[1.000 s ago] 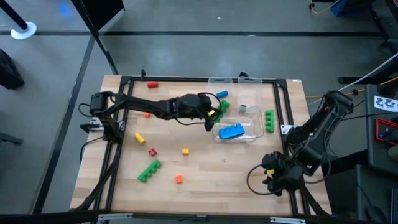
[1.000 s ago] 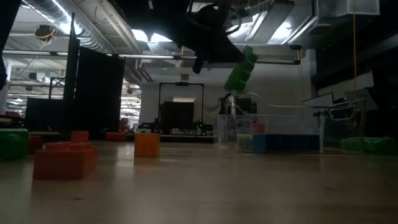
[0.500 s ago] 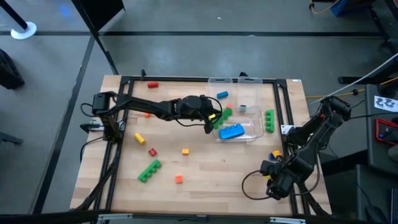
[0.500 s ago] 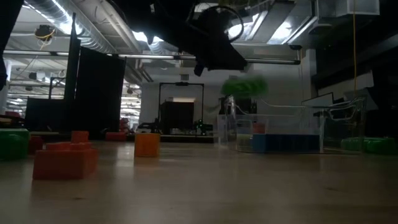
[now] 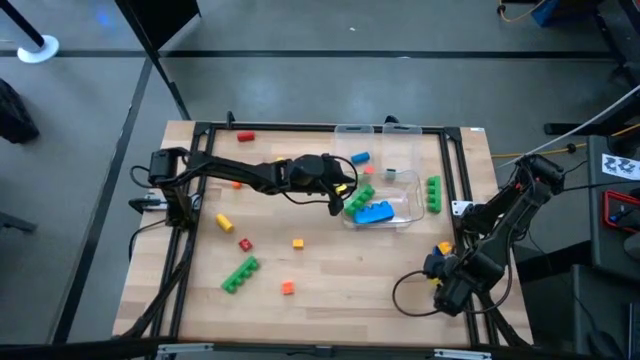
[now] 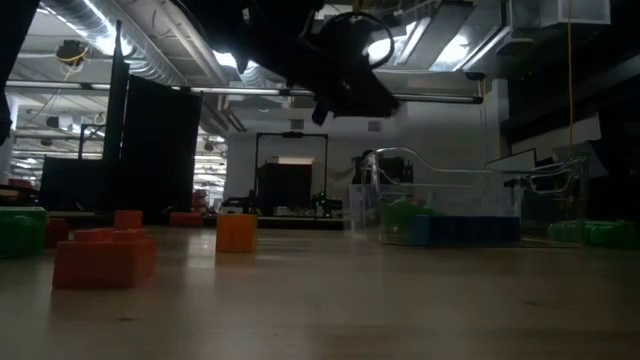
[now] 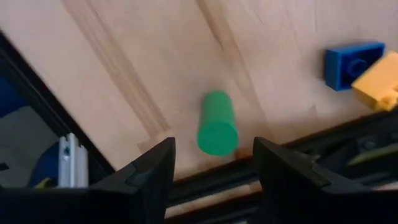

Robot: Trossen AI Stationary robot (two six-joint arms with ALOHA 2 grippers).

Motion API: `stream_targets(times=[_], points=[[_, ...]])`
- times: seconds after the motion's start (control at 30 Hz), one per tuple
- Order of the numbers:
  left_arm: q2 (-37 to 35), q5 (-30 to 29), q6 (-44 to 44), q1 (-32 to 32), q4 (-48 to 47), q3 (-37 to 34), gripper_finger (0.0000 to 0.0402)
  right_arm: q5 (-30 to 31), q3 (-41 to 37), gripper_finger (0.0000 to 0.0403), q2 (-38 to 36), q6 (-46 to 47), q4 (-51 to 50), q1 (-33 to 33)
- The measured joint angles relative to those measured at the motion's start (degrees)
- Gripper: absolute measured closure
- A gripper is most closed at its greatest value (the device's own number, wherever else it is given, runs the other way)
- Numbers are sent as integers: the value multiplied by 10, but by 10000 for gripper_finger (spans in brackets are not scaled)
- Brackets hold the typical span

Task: Sort blocks by size
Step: Put the green cylindrical block into the left transparent bin

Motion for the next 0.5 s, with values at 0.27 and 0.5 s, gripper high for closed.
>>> stream_targets(times=[0.27, 0.5], points=[[0, 0, 0, -4, -3, 0, 300, 1, 0, 185, 4, -22, -4, 0], [0, 0, 0, -6, -3, 0, 300, 4, -1, 185, 13, -36, 11, 32]])
